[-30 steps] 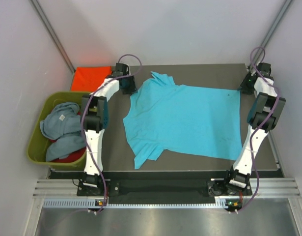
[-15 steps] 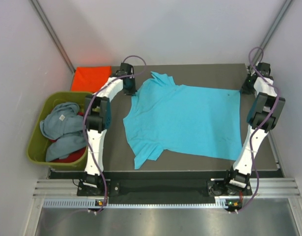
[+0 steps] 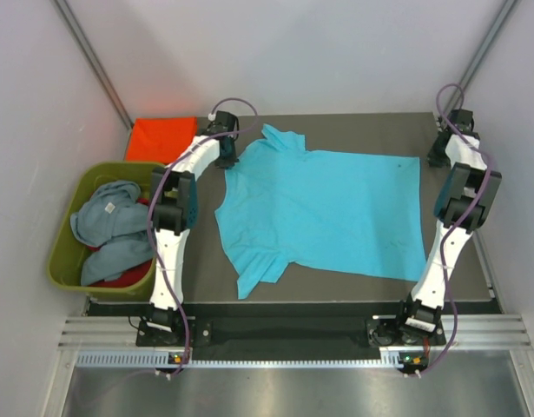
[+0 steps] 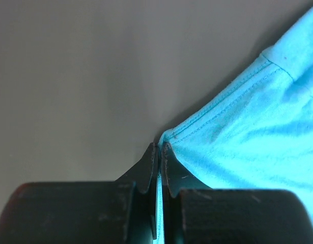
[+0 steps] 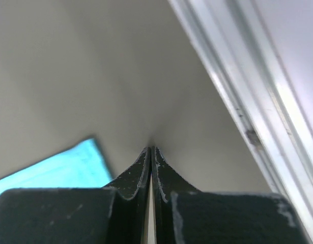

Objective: Fold and stack the t-shirts
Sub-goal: Flatten the tshirt out

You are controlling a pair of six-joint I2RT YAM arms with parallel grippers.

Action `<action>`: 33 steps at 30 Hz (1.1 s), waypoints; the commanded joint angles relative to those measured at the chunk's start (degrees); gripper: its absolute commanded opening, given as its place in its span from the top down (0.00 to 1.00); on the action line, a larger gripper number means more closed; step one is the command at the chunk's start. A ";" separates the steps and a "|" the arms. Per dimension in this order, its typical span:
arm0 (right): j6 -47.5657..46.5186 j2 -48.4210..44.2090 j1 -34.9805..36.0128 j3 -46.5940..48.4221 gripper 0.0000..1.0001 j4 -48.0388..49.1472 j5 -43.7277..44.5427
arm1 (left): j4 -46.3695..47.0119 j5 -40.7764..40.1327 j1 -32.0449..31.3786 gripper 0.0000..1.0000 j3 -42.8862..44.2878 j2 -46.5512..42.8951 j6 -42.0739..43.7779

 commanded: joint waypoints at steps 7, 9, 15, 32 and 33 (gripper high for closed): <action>1.44 0.98 0.33 2.42 1.00 -2.36 6.88 | -7.98 -8.72 1.57 1.00 -4.53 -1.72 -2.86; 1.52 0.89 0.42 2.16 1.00 -2.01 5.74 | -6.59 -6.79 1.57 1.00 -6.29 -3.21 -2.60; 1.61 -0.08 1.12 2.16 1.00 -1.74 2.49 | -8.51 -7.74 1.65 1.00 -9.19 -6.11 -4.71; 11.80 -3.78 14.28 3.38 0.52 9.84 -14.20 | 5.19 2.70 1.57 0.33 0.99 -7.80 3.02; 14.59 -2.90 15.43 4.52 0.49 12.82 -15.69 | 5.81 5.58 1.57 0.33 3.52 -6.92 3.02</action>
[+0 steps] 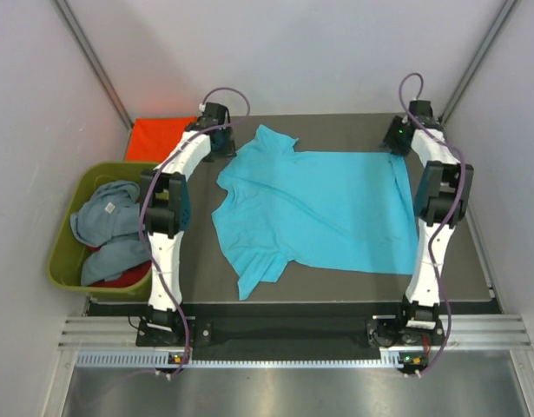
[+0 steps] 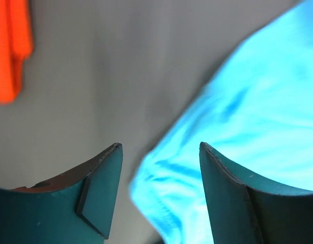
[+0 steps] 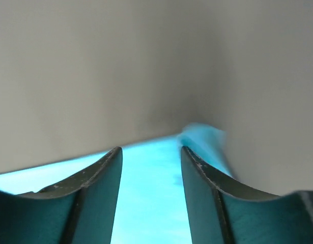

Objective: Fold and stack the t-shirts
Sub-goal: Flatten the tshirt out

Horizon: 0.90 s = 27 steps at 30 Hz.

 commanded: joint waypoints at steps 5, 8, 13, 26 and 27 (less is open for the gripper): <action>21.62 4.68 11.82 7.59 0.49 20.18 -13.80 | 10.88 14.10 0.39 0.35 10.24 3.27 -3.41; 29.38 7.93 14.98 8.46 0.48 28.19 -14.86 | 16.07 17.79 0.39 0.36 7.78 2.93 -6.59; 35.99 12.33 18.34 11.10 0.48 32.77 -14.33 | 17.67 21.05 0.39 0.37 6.20 2.75 -9.23; 41.18 14.36 21.94 8.73 0.55 31.63 -13.10 | 18.73 23.25 0.48 0.38 1.54 -1.12 -9.23; 41.80 14.53 22.03 8.73 0.58 31.98 -13.18 | 18.56 23.25 0.56 0.38 1.45 -1.21 -9.23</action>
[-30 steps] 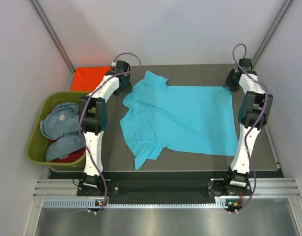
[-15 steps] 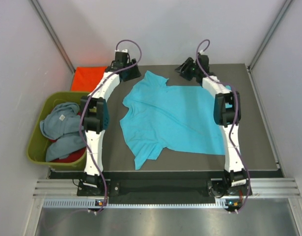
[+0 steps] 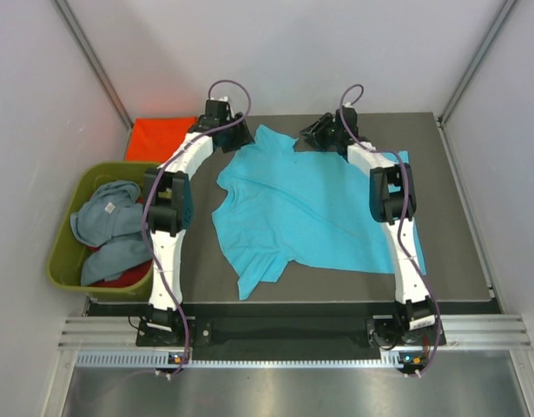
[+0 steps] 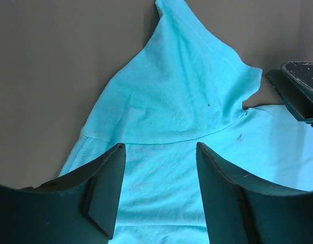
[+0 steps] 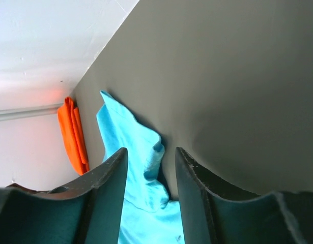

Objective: Fold and stack the t-shirts
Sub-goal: Flatten the tshirt out

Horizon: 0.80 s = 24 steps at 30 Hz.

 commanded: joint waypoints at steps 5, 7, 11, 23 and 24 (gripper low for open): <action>3.89 -0.04 2.32 -0.21 0.62 1.80 0.58 | 2.95 1.54 0.94 0.38 -0.10 -4.00 -0.20; 3.71 -0.39 2.67 -0.21 0.63 0.83 0.76 | 3.12 1.72 1.11 0.38 -0.19 -3.83 -0.38; 3.36 -1.01 2.94 -1.96 0.63 0.39 1.20 | 4.00 2.60 1.55 0.38 -0.63 -3.39 -0.64; 6.08 3.91 2.76 2.78 0.95 1.79 3.04 | 4.79 3.48 2.61 0.39 -2.74 -3.74 -1.26; 6.17 4.34 2.76 2.86 0.96 2.32 3.65 | 4.79 3.39 2.69 0.39 -2.65 -3.65 -1.35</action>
